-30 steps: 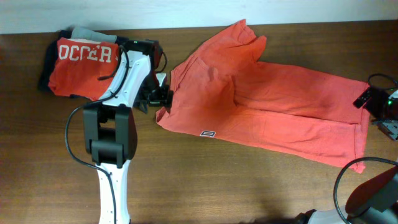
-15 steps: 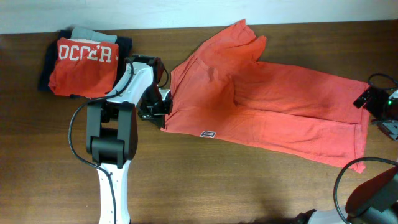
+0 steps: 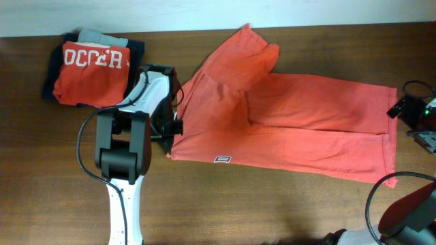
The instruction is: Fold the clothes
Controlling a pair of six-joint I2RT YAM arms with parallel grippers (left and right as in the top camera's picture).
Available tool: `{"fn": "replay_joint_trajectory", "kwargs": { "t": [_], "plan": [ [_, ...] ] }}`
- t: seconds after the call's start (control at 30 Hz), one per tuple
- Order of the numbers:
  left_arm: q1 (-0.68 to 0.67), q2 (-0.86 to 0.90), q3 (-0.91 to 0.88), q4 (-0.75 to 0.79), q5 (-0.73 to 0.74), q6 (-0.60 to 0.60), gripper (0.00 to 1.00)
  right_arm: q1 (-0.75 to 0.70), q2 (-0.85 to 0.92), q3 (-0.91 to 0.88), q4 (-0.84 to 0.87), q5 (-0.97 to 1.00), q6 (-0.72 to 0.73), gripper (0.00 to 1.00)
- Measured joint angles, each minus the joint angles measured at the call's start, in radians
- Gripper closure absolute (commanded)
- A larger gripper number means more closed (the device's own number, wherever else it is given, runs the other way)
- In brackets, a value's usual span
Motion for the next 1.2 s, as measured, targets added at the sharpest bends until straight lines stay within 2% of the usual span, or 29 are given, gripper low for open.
{"fn": "replay_joint_trajectory", "kwargs": {
  "t": [0.1,0.17,0.27,0.47,0.7,0.77,0.83,0.9,0.93,1.03,1.2],
  "plan": [
    [-0.007,0.000,-0.047,0.005,-0.010,-0.015,1.00,0.000,0.000,0.000,0.000,0.000,0.000,0.01],
    [-0.012,0.000,-0.068,0.005,-0.016,-0.020,0.92,0.000,0.000,0.000,0.000,0.000,0.000,0.01],
    [-0.016,-0.001,-0.068,0.003,-0.020,-0.030,0.89,0.000,0.000,0.000,0.000,0.000,-0.001,0.01],
    [-0.016,-0.010,-0.068,-0.012,-0.024,-0.044,0.74,0.000,0.000,0.000,0.000,0.000,0.000,0.01],
    [-0.016,-0.075,0.019,-0.045,-0.027,-0.046,0.71,0.000,0.000,0.000,0.000,0.000,-0.001,0.01],
    [-0.016,-0.079,0.094,-0.059,-0.027,-0.045,0.63,0.000,0.000,0.000,0.000,0.000,-0.001,0.01],
    [-0.016,-0.080,0.176,-0.066,-0.031,-0.044,0.37,0.000,0.000,0.000,0.000,0.000,-0.001,0.01],
    [-0.016,-0.080,0.259,-0.064,-0.032,-0.037,0.21,0.000,0.000,0.000,0.000,0.000,0.000,0.01],
    [-0.016,-0.080,0.298,-0.050,-0.031,-0.029,0.18,0.000,0.000,0.000,0.000,0.000,0.000,0.01],
    [-0.016,-0.082,0.413,0.037,-0.007,0.009,0.17,0.000,0.000,0.000,0.000,0.000,-0.001,0.01],
    [-0.016,-0.088,0.518,0.275,0.043,0.050,0.17,0.000,0.000,0.000,0.000,0.000,0.000,0.01]
  ]
}}
